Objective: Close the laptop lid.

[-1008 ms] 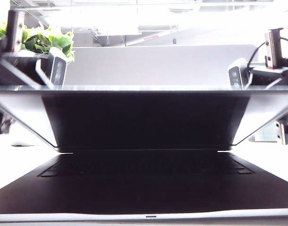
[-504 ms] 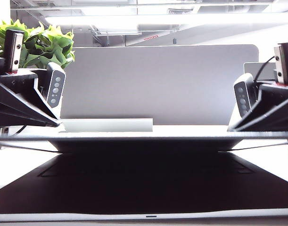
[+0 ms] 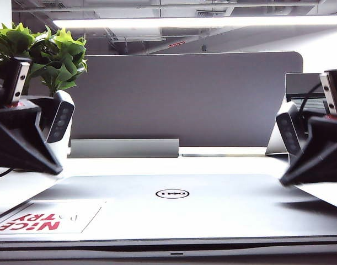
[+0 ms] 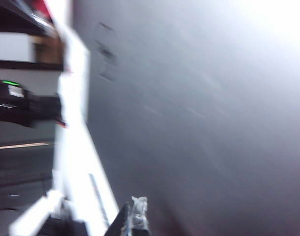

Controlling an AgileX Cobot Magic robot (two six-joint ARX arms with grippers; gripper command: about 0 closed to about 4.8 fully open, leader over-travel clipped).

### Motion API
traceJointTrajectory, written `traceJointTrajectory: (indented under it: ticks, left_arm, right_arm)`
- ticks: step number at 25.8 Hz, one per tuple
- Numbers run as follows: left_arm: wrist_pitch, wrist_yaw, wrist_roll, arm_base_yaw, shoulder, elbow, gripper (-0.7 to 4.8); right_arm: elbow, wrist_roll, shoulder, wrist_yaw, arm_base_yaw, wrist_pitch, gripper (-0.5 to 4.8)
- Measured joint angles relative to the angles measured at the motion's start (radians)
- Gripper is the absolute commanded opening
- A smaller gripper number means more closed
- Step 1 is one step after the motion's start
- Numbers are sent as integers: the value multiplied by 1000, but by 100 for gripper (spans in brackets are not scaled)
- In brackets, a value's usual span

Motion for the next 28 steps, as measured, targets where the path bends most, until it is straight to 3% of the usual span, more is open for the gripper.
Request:
traceJointTrajectory:
  ticks: [3, 6, 10, 12, 14, 15, 17, 23, 28]
  left_arm:
    - [16, 139, 0, 0, 0, 18, -5]
    - [11, 273, 0, 0, -1, 96, -5]
    - [-49, 272, -9, 0, -28, 303, -5]
    - [-56, 143, -50, 0, -71, 433, -5]
    - [-53, -87, -109, 0, -124, 566, -5]
    - [-47, -232, -158, 0, -156, 642, -5]
    - [-12, -376, -204, 0, -209, 708, -5]
    - [173, -616, -253, -1, -417, 763, -5]
    - [220, -875, -266, 0, -553, 750, -5]
  right_arm:
    - [48, -1, 0, -147, 0, -2, -5]
    - [149, 0, -1, -227, 0, -21, -5]
    - [405, -1, -56, -235, 0, -92, -5]
    - [543, 7, -96, -174, 0, -131, -5]
    - [672, 74, -146, -6, 0, -130, -5]
    - [742, 134, -195, 135, 0, -118, -5]
    - [778, 171, -243, 246, 0, -96, -5]
    - [789, 301, -457, 634, 0, 60, -5]
    - [797, 327, -623, 940, 0, 143, -5]
